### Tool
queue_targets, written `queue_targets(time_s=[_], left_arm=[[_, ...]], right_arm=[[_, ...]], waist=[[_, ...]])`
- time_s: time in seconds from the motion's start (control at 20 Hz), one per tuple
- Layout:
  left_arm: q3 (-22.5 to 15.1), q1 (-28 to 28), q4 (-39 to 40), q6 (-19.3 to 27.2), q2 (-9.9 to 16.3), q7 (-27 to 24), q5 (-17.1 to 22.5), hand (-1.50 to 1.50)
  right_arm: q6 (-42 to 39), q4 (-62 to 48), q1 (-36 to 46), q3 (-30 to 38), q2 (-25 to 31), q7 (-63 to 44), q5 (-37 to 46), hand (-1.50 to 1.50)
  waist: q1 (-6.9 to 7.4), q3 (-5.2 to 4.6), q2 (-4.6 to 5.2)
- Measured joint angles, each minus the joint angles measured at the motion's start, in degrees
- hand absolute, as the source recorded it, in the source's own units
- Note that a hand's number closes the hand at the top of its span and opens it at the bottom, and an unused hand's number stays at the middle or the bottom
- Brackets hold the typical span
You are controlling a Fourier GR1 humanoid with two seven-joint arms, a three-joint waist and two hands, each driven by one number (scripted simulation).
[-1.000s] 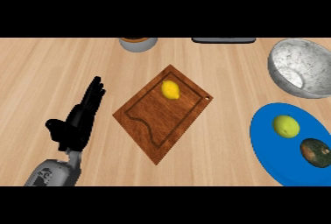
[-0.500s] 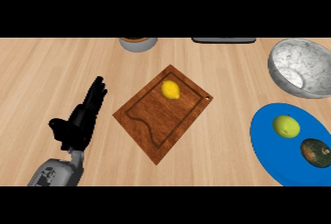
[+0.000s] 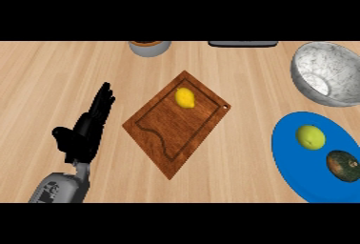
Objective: Pick the squash from the plate and place it in the bowl
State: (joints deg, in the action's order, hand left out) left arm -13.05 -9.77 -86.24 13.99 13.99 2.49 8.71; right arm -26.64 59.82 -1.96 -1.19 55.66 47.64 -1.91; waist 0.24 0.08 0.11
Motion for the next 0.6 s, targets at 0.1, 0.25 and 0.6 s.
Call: queue_targets(time_s=[0.1,0.25,0.6], left_arm=[[-0.4,-0.2,-0.1,0.3,-0.6,0.2,-0.5,0.00],[0.1,-0.3,0.4,-0.2,-0.6,-0.4,-0.4,0.00],[0.2,0.4,-0.3,-0.7,-0.8,-0.2,-1.1,0.00]], right_arm=[[-0.5,-0.3,0.2,-0.7,0.3,-0.3,-1.0,-1.50],[-0.5,-0.8,-0.1,-2.1,0.0,0.0,-1.8,-1.50],[-0.5,-2.5,1.6,-5.9,-2.3,-1.1,-2.7,-1.50]], waist=[[0.02,0.00,-0.01],[0.04,0.00,0.01],[0.41,0.00,0.02]])
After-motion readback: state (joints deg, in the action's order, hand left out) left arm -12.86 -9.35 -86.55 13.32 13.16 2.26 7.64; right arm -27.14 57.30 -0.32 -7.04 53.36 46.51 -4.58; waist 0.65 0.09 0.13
